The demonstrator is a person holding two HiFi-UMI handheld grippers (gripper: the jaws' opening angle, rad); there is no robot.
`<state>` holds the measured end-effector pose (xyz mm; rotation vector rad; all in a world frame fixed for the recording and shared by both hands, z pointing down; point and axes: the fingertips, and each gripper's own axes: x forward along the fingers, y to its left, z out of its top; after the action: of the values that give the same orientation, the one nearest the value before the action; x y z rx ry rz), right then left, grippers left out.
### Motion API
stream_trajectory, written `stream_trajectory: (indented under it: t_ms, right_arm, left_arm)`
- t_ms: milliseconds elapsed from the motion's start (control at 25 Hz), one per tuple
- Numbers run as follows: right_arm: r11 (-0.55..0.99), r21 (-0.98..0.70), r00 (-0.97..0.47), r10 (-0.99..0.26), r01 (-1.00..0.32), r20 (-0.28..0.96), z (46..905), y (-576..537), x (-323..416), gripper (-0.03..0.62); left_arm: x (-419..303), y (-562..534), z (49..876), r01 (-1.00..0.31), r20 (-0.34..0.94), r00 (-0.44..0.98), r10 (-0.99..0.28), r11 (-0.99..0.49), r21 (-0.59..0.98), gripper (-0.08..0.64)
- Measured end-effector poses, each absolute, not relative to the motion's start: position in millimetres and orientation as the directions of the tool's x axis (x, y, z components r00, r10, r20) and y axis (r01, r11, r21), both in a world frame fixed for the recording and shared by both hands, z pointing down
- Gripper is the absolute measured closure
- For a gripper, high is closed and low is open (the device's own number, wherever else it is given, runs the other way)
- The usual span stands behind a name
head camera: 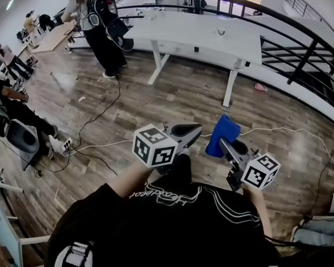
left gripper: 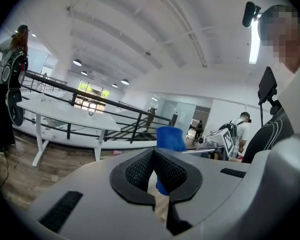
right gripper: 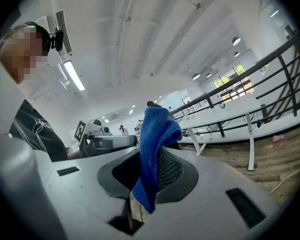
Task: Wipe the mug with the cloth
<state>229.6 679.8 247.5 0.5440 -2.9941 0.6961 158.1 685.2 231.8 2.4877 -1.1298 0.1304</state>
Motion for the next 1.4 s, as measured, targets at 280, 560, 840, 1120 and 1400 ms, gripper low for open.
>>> stream_trajectory:
  t_ms: [280, 560, 840, 1120, 1400]
  right_arm:
    - [0.790, -0.498, -0.929, -0.356, -0.357, 0.102, 288, 576, 194, 0.535]
    - [0.739, -0.547, -0.911, -0.393, -0.394, 0.126, 328, 370, 102, 0.535]
    - [0.673, -0.576, -0.879, -0.429, -0.464, 0.206, 349, 145, -1, 0.535]
    - [0.607, -0.574, -0.810, -0.554, -0.550, 0.191, 346, 15, -12, 0.535]
    - [0.572, -0.568, -0.779, -0.586, -0.592, 0.222, 375, -72, 10, 0.535]
  left_arm:
    - [114, 584, 275, -0.713, 0.235, 0.693, -0.682, -0.596, 0.370, 0.552]
    - [13, 379, 321, -0.722, 0.284, 0.685, -0.671, -0.573, 0.389, 0.552]
    - [-99, 153, 342, -0.705, 0.336, 0.704, -0.626, -0.558, 0.438, 0.552]
    - [-133, 11, 355, -0.697, 0.350, 0.712, -0.609, -0.553, 0.456, 0.552]
    - [-116, -91, 371, -0.697, 0.376, 0.716, -0.588, -0.583, 0.416, 0.552]
